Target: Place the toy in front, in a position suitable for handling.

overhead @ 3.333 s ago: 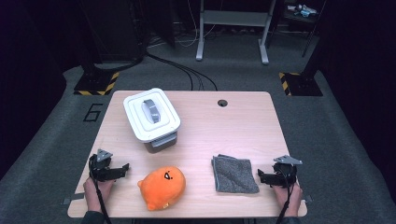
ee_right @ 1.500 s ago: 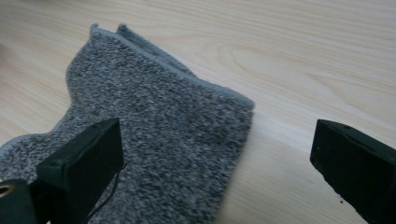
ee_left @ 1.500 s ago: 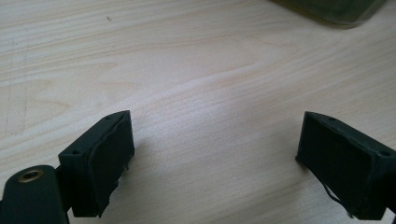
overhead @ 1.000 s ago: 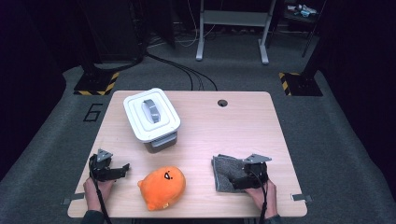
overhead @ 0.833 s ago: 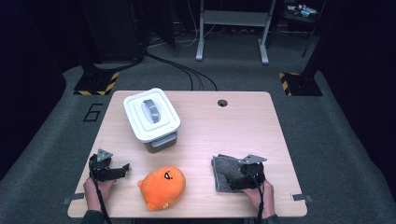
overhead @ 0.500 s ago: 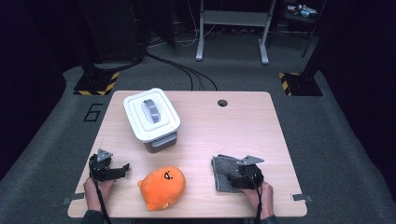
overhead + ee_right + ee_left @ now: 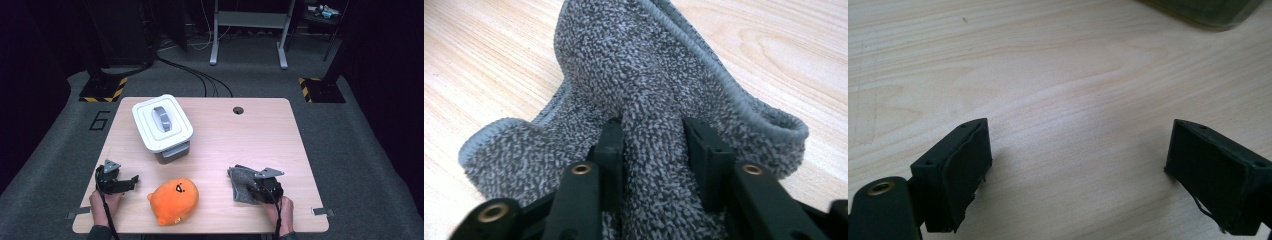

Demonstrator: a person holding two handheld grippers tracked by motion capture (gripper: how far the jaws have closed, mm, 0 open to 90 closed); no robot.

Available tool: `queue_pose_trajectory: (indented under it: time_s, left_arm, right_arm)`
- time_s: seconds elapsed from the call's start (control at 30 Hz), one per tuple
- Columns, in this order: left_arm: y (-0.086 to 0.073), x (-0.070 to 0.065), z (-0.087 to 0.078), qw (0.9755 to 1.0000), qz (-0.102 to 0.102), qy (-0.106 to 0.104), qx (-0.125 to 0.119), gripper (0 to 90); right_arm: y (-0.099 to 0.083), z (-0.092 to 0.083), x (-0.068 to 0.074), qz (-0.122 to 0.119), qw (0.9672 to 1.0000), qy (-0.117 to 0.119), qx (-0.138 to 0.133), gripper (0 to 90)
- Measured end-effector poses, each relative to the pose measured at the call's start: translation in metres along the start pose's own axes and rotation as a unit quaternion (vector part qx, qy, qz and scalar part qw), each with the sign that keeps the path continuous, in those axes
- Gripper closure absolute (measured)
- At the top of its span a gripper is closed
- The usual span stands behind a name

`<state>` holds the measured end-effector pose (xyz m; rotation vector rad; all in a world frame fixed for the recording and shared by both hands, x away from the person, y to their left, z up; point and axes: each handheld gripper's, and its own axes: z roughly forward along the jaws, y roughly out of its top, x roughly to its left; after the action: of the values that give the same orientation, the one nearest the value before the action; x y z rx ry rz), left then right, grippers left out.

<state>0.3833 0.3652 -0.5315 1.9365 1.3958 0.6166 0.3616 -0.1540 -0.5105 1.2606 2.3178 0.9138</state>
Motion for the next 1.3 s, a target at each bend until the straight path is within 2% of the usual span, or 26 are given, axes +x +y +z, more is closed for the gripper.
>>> queue_pose_trajectory:
  time_s: [0.3, 0.33, 0.37, 0.6, 1.0, 1.3]
  left_arm:
    - [0.0, 0.0, 0.0, 1.0, -0.001, 0.0, 0.0, 10.7]
    - [0.0, 0.0, 0.0, 1.0, -0.001, 0.0, 0.0, 10.7]
    - [0.0, 0.0, 0.0, 1.0, -0.001, 0.0, 0.0, 10.7]
    - [0.0, 0.0, 0.0, 1.0, -0.001, 0.0, 0.0, 10.7]
    - [0.0, 0.0, 0.0, 1.0, -0.001, 0.0, 0.0, 10.7]
    - [0.0, 0.0, 0.0, 1.0, -0.001, 0.0, 0.0, 10.7]
  right_arm:
    - [-0.001, -0.003, -0.001, 0.005, 0.9999, -0.001, -0.01, 72.1]
    - [-0.001, -0.005, 0.0, 0.014, 0.9999, -0.002, -0.009, 72.3]
    - [0.0, -0.005, -0.002, 0.006, 0.9999, -0.002, -0.013, 72.3]
    - [0.003, -0.015, -0.007, 0.006, 0.9995, -0.011, -0.029, 72.4]
    - [0.01, -0.029, -0.024, 0.01, 0.9984, -0.032, -0.045, 72.2]
    - [0.013, -0.037, -0.04, 0.027, 0.997, -0.05, -0.052, 71.9]
